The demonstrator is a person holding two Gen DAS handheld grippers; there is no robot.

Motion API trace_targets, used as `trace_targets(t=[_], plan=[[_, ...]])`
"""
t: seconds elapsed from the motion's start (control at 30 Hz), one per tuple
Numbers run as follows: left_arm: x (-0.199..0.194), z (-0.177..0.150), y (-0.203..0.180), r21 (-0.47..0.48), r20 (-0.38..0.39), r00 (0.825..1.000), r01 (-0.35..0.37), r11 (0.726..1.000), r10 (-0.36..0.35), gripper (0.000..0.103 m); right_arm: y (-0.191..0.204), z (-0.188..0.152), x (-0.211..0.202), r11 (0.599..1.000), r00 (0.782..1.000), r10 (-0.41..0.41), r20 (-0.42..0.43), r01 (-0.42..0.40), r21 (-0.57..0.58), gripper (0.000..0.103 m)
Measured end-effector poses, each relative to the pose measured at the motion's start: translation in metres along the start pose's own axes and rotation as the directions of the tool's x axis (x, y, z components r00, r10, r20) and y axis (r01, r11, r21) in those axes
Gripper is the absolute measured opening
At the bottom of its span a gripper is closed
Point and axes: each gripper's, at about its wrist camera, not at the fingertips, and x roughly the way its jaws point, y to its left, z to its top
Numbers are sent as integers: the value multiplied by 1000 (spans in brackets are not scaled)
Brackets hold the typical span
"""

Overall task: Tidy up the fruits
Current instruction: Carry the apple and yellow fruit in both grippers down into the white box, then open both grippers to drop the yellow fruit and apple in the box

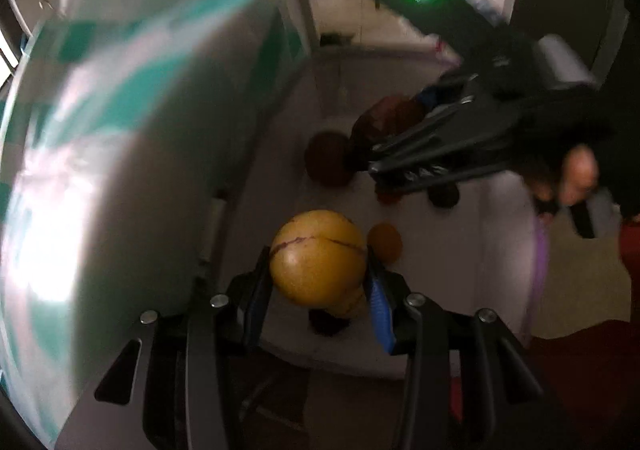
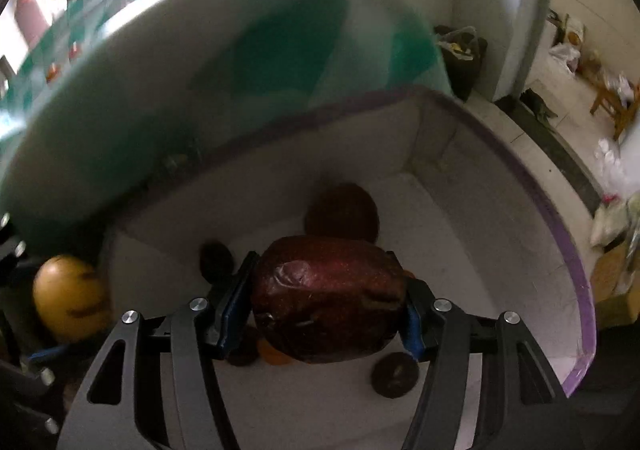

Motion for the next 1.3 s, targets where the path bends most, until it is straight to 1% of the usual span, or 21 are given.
trace_targets(t=[0.1,0.17,0.23,0.3,0.37,0.53,0.67,0.73,0.8,0.83,0.87,0.93,0.97,1.07,1.17,1.23,1.3], plan=[[32,9,7,-28,-53,999,3,1000,-5,44,4,-1,16,995,997,-65,-51,61,-74,60],[47,13,11,-45,-72,997,6,999,-9,44,3,-3,25,992,992,-96,-80,88,-95,60],[59,16,11,-38,-89,996,-4,999,1,44,-1,-4,35,992,987,-98,-124,87,-92,60],[70,17,9,-19,-100,995,-24,1000,22,44,0,-6,41,992,985,-94,-148,79,-99,60],[77,18,8,-14,-115,993,-26,1000,24,44,1,-6,44,992,984,-91,-156,75,-103,60],[93,20,10,1,-146,989,-34,999,34,45,1,-10,57,989,974,-118,-193,98,-108,60],[95,28,8,7,-129,991,-42,999,43,47,-3,-8,56,991,976,-112,-187,97,-90,61],[88,17,-2,7,-117,992,-47,999,47,50,-4,-6,57,991,974,-119,-194,105,-83,61],[85,16,-1,4,-107,993,-45,999,45,60,-5,-3,59,991,972,-123,-200,109,-80,62],[84,14,-1,3,-104,994,-43,999,43,61,-6,-1,59,991,972,-122,-198,109,-75,63],[84,13,-1,4,-103,994,-42,999,43,63,-6,0,56,992,975,-119,-186,108,-67,65],[83,12,-1,7,-101,994,-44,999,44,67,-8,1,53,993,980,-111,-165,104,-49,74],[82,12,-1,9,-96,994,-44,999,44,70,-9,2,53,994,981,-110,-163,104,-43,75],[78,12,0,17,-86,995,-43,999,44,75,-13,2,51,994,982,-111,-154,110,-18,77],[76,11,-2,24,-77,996,-44,999,46,75,-20,7,39,992,985,-122,-123,125,15,80],[71,10,-4,29,-70,997,-44,999,46,75,-26,11,27,990,987,-135,-92,138,31,84],[63,11,-4,31,-55,998,-42,999,43,75,-30,11,18,986,985,-158,-76,161,36,84]])
